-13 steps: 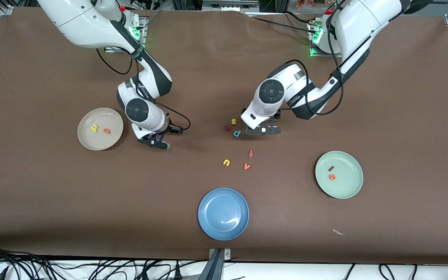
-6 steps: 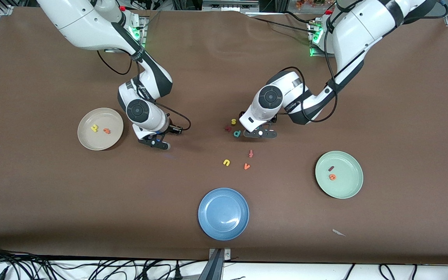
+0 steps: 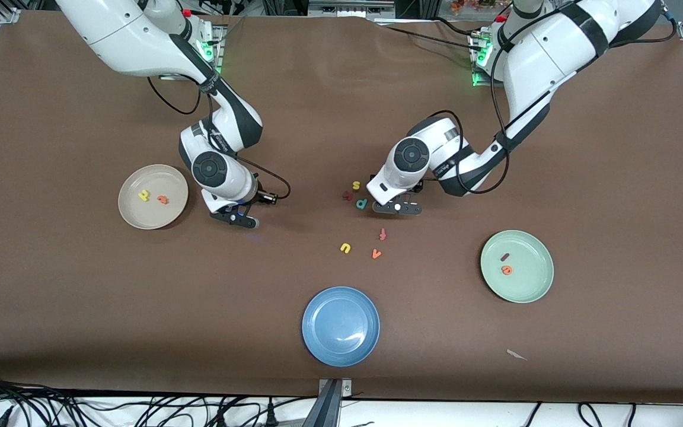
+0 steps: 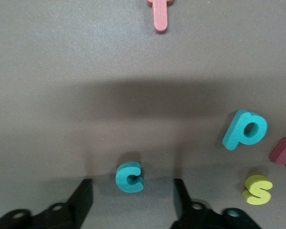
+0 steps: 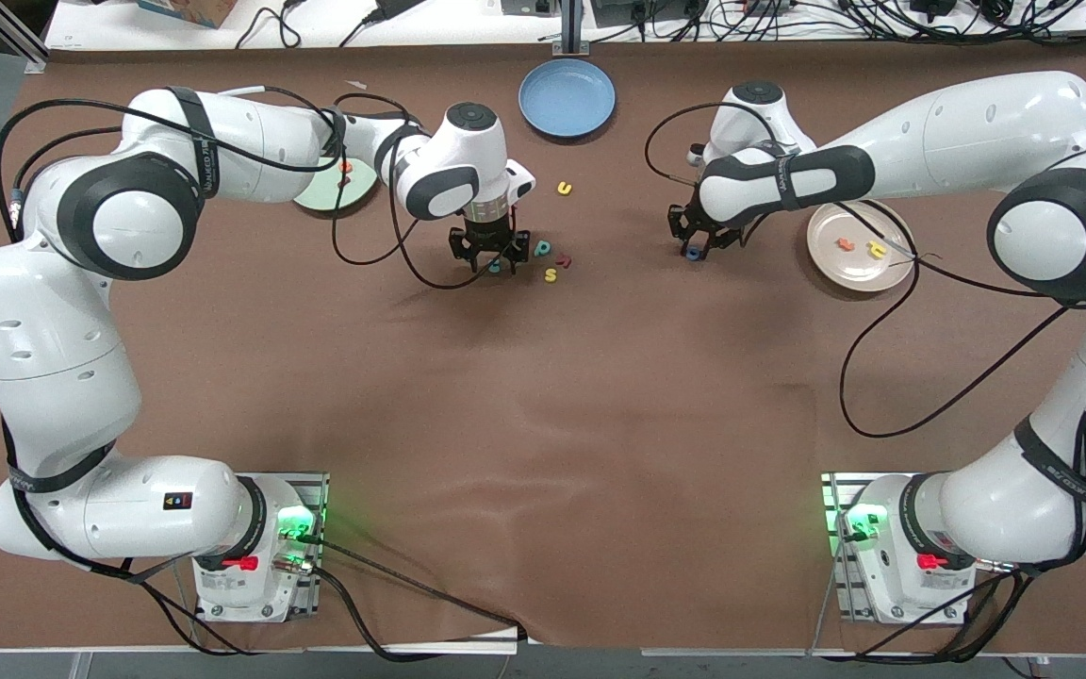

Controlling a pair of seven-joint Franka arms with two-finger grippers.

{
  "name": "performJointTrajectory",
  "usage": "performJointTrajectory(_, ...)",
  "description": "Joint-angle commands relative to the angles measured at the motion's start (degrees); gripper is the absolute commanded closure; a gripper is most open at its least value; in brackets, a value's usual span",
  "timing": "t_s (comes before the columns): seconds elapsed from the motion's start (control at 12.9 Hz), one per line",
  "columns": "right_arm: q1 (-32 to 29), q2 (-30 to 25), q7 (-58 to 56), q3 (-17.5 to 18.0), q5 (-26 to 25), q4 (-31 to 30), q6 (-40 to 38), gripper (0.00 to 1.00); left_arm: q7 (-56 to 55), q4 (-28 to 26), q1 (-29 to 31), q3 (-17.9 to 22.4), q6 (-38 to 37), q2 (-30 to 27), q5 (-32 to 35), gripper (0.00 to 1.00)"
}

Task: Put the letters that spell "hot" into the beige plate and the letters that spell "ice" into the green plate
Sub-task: 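Grasp the blue o with the right gripper while the left gripper grasps c, then drop the o on the beige plate while the left gripper drops c on green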

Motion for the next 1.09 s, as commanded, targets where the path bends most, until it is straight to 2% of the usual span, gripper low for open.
performJointTrajectory(0.0, -0.06, 0.38, 0.37, 0.2, -0.46, -0.78, 0.99, 0.72, 0.38, -0.32, -0.2, 0.41, 0.91, -0.15, 1.7, 0.41)
performJointTrajectory(0.08, -0.06, 0.38, 0.28, 0.2, -0.46, -0.78, 0.99, 0.74, 0.38, -0.32, -0.29, 0.58, 0.82, -0.15, 1.62, 0.55)
performJointTrajectory(0.23, 0.02, 0.38, 0.37, 0.2, -0.46, -0.78, 0.9, 0.81, 0.38, -0.32, 0.06, 0.67, 0.91, -0.15, 1.62, 0.74)
performJointTrajectory(0.39, -0.06, 0.38, 0.37, 0.2, -0.46, -0.78, 0.9, 0.84, 1.34, -0.05, 0.41, 0.58, 0.56, -0.24, 1.62, 1.0)
performJointTrajectory(0.62, 0.03, -0.15, 0.54, 0.2, -0.37, 0.18, -1.54, 0.84, 0.99, 0.3, 0.76, 0.41, -1.19, -1.81, 0.92, 1.0)
performJointTrajectory(0.86, -0.15, -2.08, 0.19, -0.06, -0.45, 4.91, -11.1, 0.84, 1.69, 3.45, 3.39, -1.69, -10.05, -5.15, 0.56, 1.0)
performJointTrajectory(1.01, -0.33, -3.13, -1.12, -1.64, -0.46, 9.48, -18.66, 0.84, 4.57, 7.4, 6.2, -3.01, -13.66, -5.16, -0.48, 1.0)
